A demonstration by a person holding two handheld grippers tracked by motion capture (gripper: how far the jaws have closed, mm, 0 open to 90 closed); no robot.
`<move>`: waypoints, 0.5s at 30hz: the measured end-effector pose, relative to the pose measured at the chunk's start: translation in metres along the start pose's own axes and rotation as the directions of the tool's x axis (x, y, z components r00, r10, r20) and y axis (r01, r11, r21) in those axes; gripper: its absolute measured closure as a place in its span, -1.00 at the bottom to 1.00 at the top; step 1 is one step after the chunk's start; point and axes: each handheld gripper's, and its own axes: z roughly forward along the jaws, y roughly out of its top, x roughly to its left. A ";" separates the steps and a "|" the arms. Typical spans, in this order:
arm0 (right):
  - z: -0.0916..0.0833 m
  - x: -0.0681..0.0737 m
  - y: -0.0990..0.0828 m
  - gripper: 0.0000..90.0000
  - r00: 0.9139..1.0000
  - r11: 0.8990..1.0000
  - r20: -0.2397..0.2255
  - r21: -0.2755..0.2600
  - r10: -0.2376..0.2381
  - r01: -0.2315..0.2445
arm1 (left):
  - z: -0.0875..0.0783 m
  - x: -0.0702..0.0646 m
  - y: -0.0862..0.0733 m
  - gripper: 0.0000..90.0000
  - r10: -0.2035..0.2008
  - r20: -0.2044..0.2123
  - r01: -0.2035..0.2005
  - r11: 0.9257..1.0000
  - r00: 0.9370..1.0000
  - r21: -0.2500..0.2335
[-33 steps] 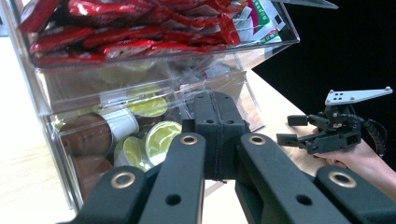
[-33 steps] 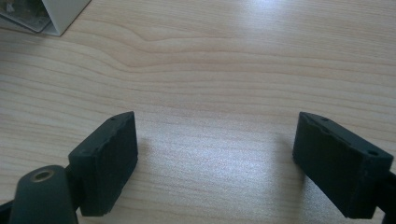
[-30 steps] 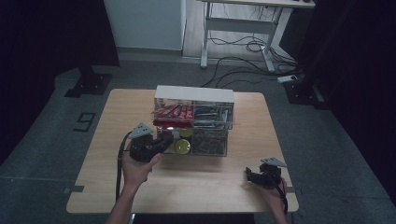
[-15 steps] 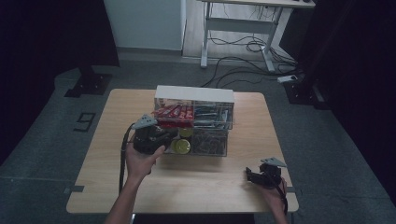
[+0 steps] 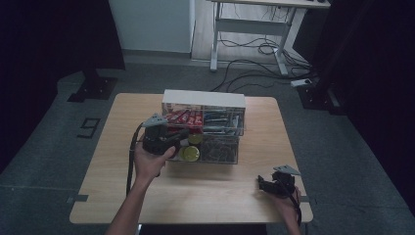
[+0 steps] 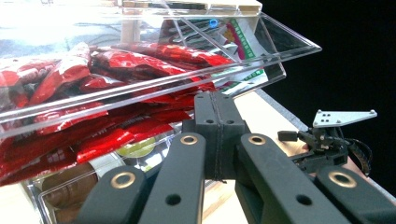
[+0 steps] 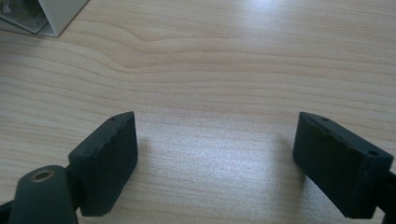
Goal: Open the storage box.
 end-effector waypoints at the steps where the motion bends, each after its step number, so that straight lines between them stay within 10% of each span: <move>1: 0.000 0.000 0.000 -0.69 1.000 1.000 0.000 0.000 0.000 0.000 | 0.001 0.000 0.000 1.00 0.001 0.000 -0.001 1.000 1.000 0.001; 15: 0.000 0.000 0.000 -0.69 1.000 1.000 0.000 0.000 0.001 -0.001 | 0.004 0.001 0.006 1.00 0.008 -0.013 -0.008 1.000 1.000 0.012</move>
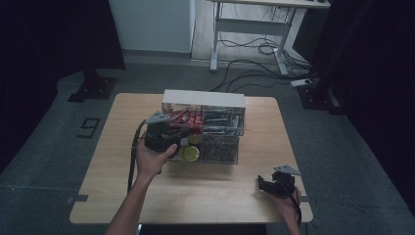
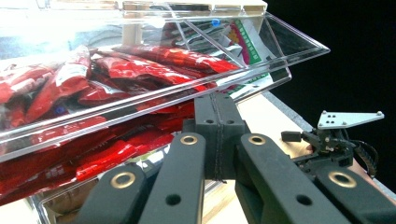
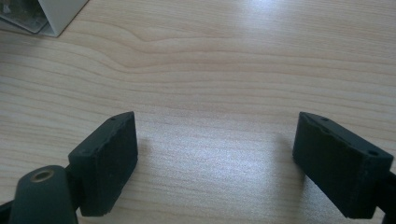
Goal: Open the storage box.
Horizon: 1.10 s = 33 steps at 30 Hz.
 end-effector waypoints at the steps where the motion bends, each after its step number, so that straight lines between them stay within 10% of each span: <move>1: 0.000 0.000 0.000 -0.69 1.000 1.000 0.000 0.000 0.000 0.000 | 0.000 0.000 0.001 1.00 0.003 -0.003 -0.003 1.000 1.000 0.000; 33: 0.000 0.000 0.000 -0.69 1.000 1.000 0.000 -0.001 -0.001 0.001 | -0.004 0.001 0.031 1.00 -0.010 0.003 0.010 0.998 1.000 -0.063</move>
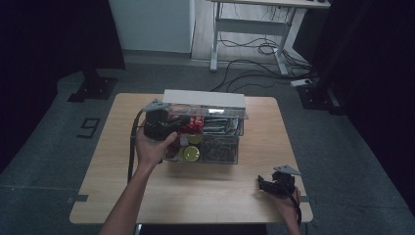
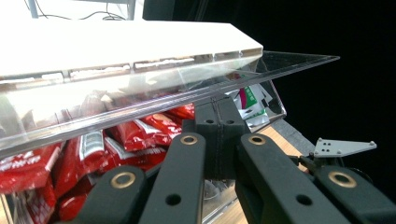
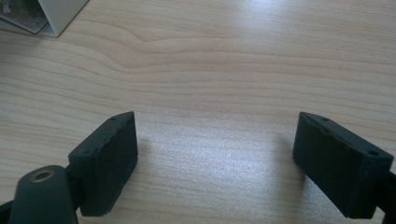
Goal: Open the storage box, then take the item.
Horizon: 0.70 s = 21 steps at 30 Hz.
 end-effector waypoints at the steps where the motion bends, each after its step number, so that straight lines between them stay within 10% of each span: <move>1: 0.000 0.000 0.000 -0.69 1.000 1.000 0.000 0.000 0.000 0.000 | 0.000 0.000 0.001 1.00 -0.001 0.000 0.001 1.000 1.000 0.000; 21: -0.014 0.002 0.007 -0.39 0.999 0.998 -0.025 -0.052 0.041 -0.042 | 0.005 0.002 0.002 1.00 0.008 0.020 -0.008 1.000 1.000 0.006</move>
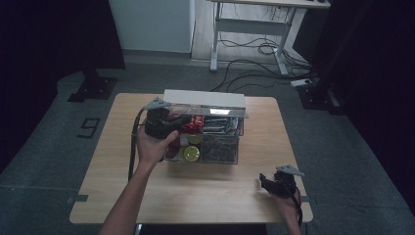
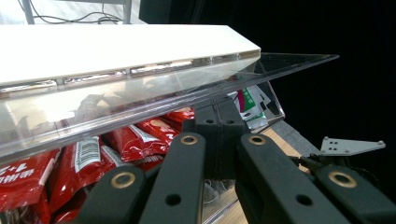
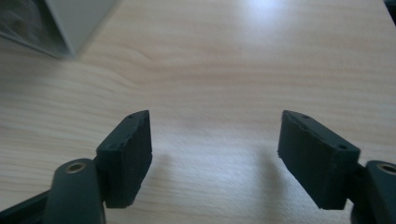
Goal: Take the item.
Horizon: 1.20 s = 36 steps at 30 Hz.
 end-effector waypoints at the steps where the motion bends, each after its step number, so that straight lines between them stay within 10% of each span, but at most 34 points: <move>1: -0.002 0.002 0.002 -0.38 1.000 1.000 -0.008 -0.008 0.003 -0.003 | 0.000 0.000 0.000 1.00 0.000 0.001 0.000 1.000 1.000 0.001; 36: -0.062 0.073 0.105 0.00 0.965 0.965 -0.244 -0.261 -0.099 0.033 | 0.002 -0.001 0.006 1.00 -0.008 0.003 0.008 1.000 1.000 -0.001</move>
